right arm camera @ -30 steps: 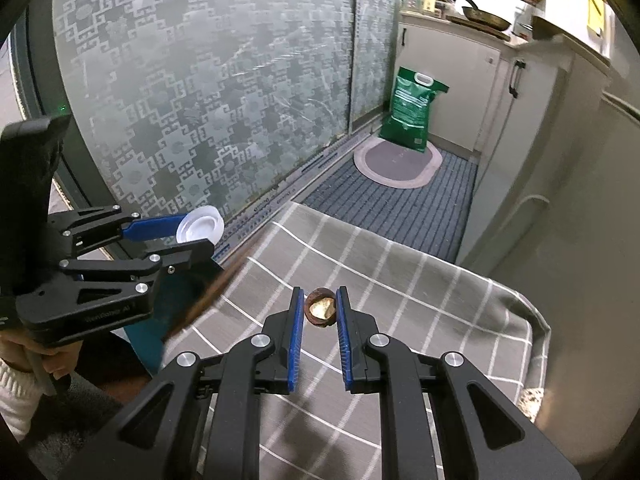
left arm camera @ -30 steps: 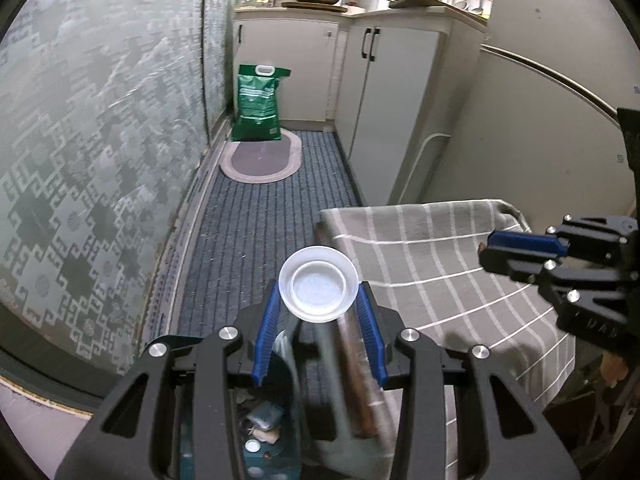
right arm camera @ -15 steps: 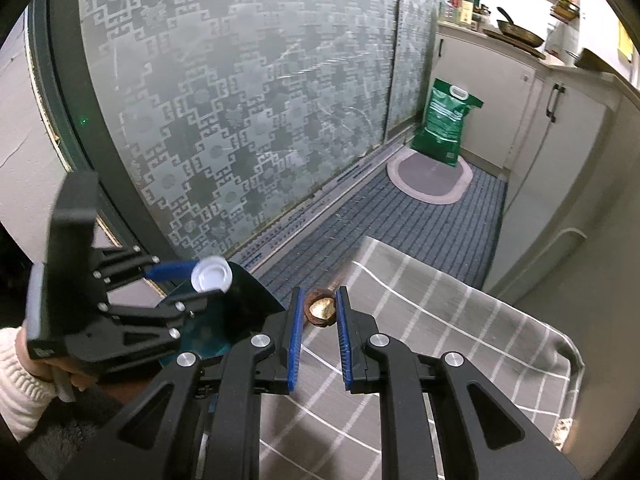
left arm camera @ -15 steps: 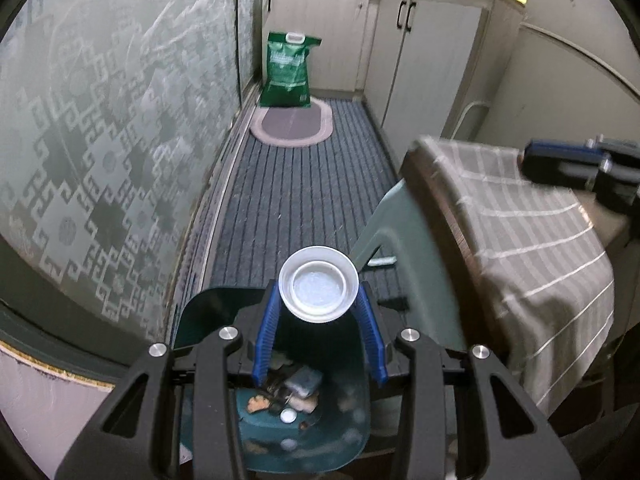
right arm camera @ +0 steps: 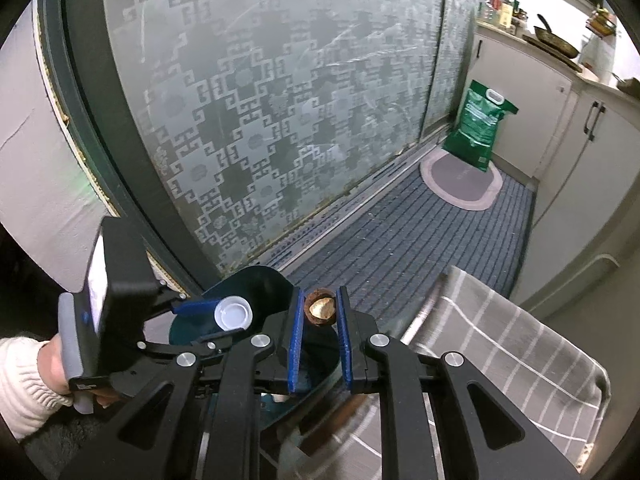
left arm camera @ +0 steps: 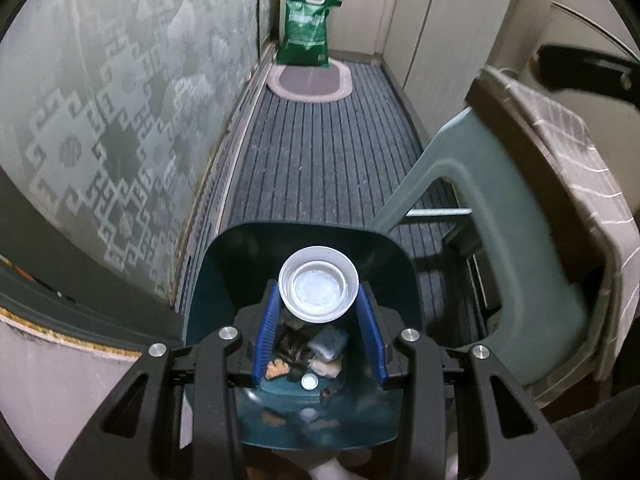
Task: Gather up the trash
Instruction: 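Carry the white dish and brown nut over the teal bin, then open both grippers to drop the dish and nut into the bin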
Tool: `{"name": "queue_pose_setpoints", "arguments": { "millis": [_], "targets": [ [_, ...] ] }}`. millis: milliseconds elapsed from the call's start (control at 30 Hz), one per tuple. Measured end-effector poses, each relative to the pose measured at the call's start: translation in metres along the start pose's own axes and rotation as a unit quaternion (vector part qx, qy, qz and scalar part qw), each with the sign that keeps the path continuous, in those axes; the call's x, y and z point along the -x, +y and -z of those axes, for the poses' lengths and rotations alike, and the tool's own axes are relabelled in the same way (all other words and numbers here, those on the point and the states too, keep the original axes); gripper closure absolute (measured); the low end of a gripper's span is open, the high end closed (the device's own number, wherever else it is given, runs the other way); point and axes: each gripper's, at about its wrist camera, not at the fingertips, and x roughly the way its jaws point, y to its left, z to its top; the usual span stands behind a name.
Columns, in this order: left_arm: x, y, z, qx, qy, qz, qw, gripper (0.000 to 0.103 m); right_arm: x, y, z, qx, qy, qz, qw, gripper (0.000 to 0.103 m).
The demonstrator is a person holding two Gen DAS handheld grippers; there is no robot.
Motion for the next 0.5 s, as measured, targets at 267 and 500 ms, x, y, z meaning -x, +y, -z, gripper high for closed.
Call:
{"name": "queue_pose_setpoints", "arguments": {
  "millis": [267,500],
  "targets": [
    [-0.011,0.011,0.015,-0.008,0.026,0.002,0.9996,0.055,-0.018,0.02,-0.01,0.01,0.012,-0.012,1.0,0.087],
    [-0.002,0.02,0.017,-0.003,0.016,-0.001,0.9999,0.054,-0.038,0.035,-0.012,0.016,0.031,-0.023,0.999,0.087]
  ]
}}
